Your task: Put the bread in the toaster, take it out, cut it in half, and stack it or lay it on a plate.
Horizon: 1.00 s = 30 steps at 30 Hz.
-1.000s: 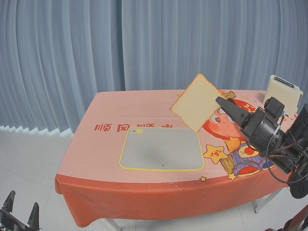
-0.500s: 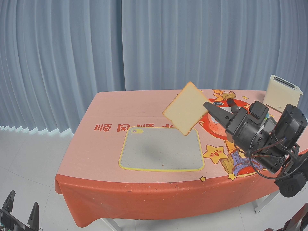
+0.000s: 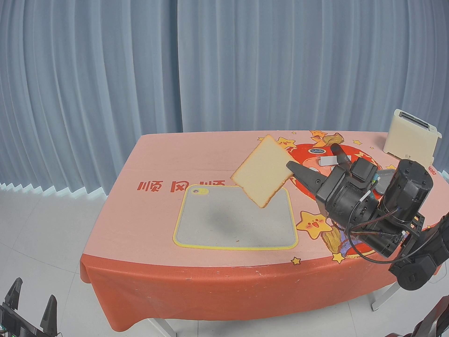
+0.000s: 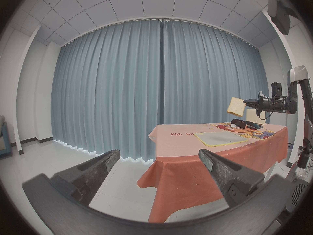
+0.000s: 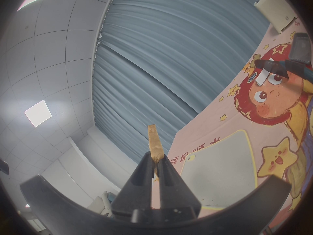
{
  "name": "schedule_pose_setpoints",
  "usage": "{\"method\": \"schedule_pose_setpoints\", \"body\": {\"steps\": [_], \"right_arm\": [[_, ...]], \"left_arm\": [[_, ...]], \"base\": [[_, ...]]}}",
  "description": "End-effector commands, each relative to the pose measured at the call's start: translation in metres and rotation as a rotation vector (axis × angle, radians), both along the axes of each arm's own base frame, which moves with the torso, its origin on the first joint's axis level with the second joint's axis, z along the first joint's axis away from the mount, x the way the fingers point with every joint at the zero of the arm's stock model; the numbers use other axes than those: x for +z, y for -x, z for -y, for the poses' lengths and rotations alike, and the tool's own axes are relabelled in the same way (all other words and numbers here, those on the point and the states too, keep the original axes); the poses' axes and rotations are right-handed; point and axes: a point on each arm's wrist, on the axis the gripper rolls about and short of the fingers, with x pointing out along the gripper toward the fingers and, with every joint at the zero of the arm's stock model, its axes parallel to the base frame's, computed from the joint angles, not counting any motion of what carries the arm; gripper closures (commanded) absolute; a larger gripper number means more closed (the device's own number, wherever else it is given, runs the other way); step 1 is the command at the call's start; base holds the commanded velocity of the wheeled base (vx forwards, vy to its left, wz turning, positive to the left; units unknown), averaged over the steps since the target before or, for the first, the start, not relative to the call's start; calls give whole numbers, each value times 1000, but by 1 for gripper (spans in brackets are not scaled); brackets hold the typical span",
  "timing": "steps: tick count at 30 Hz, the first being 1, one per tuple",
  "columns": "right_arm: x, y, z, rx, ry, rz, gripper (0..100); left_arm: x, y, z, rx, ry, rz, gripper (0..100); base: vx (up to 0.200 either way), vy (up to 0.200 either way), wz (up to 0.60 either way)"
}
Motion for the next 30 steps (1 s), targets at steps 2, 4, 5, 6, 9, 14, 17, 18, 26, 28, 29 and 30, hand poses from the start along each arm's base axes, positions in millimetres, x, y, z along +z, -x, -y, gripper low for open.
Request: {"method": "schedule_pose_setpoints", "body": {"steps": [2, 4, 5, 6, 9, 14, 17, 18, 26, 28, 29, 30], "right_arm": [[-3, 2, -3, 14, 7, -8, 100], [-2, 3, -3, 14, 5, -6, 100], [-2, 3, -4, 14, 6, -7, 100], [-3, 3, -4, 14, 7, -8, 100], [-6, 2, -4, 13, 14, -18, 100], [-9, 1, -5, 9, 21, -26, 100], [-14, -2, -6, -15, 32, -39, 100], [-15, -2, -7, -20, 34, -39, 100], [-27, -8, -10, -37, 17, -10, 100], [-29, -9, -12, -46, 12, 0, 100], [-30, -10, -12, -49, 7, 4, 100], [-30, -10, -13, -51, 5, 7, 100]], "left_arm": [[-5, 0, 0, 1, 0, -1, 0], [-5, 0, 0, 1, 0, -1, 0], [-5, 0, 0, 1, 0, -1, 0], [-5, 0, 0, 1, 0, -1, 0], [-5, 0, 0, 1, 0, -1, 0], [-5, 0, 0, 1, 0, -1, 0], [-5, 0, 0, 1, 0, -1, 0], [-5, 0, 0, 1, 0, -1, 0], [-5, 0, 0, 1, 0, -1, 0], [-5, 0, 0, 1, 0, -3, 0], [-5, 0, 0, 1, 0, -1, 0], [-5, 0, 0, 1, 0, -1, 0]], "base": [[0, 0, 0], [0, 0, 0], [0, 0, 0], [0, 0, 0], [0, 0, 0], [0, 0, 0], [0, 0, 0], [0, 0, 0], [0, 0, 0], [0, 0, 0], [0, 0, 0], [0, 0, 0]]}}
